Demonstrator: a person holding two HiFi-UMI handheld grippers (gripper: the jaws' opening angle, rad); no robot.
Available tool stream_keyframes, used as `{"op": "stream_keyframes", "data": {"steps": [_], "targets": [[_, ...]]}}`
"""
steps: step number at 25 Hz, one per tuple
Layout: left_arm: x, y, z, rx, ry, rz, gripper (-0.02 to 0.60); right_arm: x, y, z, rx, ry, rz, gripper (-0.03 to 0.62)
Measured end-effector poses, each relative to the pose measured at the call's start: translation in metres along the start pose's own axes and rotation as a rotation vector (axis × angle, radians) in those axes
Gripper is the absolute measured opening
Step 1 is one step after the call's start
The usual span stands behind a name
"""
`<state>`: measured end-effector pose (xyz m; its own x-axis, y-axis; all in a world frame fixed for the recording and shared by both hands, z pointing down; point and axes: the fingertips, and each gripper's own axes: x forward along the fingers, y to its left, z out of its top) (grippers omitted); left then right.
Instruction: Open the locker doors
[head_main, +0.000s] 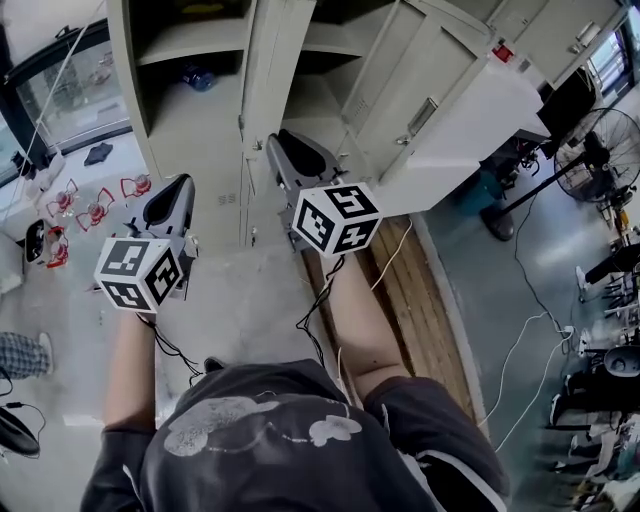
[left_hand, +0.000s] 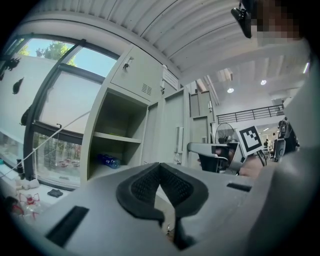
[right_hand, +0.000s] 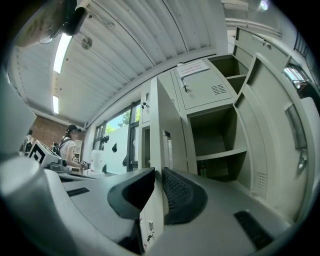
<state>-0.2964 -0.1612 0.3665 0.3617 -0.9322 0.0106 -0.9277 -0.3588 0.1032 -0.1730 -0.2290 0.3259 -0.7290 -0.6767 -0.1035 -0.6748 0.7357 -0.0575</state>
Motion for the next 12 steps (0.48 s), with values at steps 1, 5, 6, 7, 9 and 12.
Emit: {"op": "stream_keyframes", "data": {"steps": [1, 5, 6, 7, 9, 12], "targets": [[0.001, -0.002, -0.001, -0.003, 0.000, 0.006, 0.009, -0.001, -0.003, 0.000, 0.002, -0.002, 0.001, 0.072], [0.003, -0.014, -0.005, -0.010, 0.006, 0.027, 0.009, -0.005, -0.012, 0.001, 0.003, -0.007, 0.006, 0.071], [0.003, -0.016, -0.005, -0.011, 0.008, 0.033, 0.009, -0.006, -0.013, 0.001, -0.001, -0.005, 0.011, 0.067], [0.003, -0.019, -0.006, -0.013, 0.009, 0.040, 0.009, -0.006, -0.013, 0.001, -0.008, -0.001, 0.018, 0.063], [0.003, -0.023, -0.007, -0.020, 0.010, 0.057, 0.009, -0.008, -0.012, 0.001, -0.026, -0.001, 0.032, 0.061], [-0.001, -0.029, -0.009, -0.022, 0.009, 0.076, 0.009, -0.017, -0.011, 0.001, -0.042, -0.010, 0.045, 0.061]]}}
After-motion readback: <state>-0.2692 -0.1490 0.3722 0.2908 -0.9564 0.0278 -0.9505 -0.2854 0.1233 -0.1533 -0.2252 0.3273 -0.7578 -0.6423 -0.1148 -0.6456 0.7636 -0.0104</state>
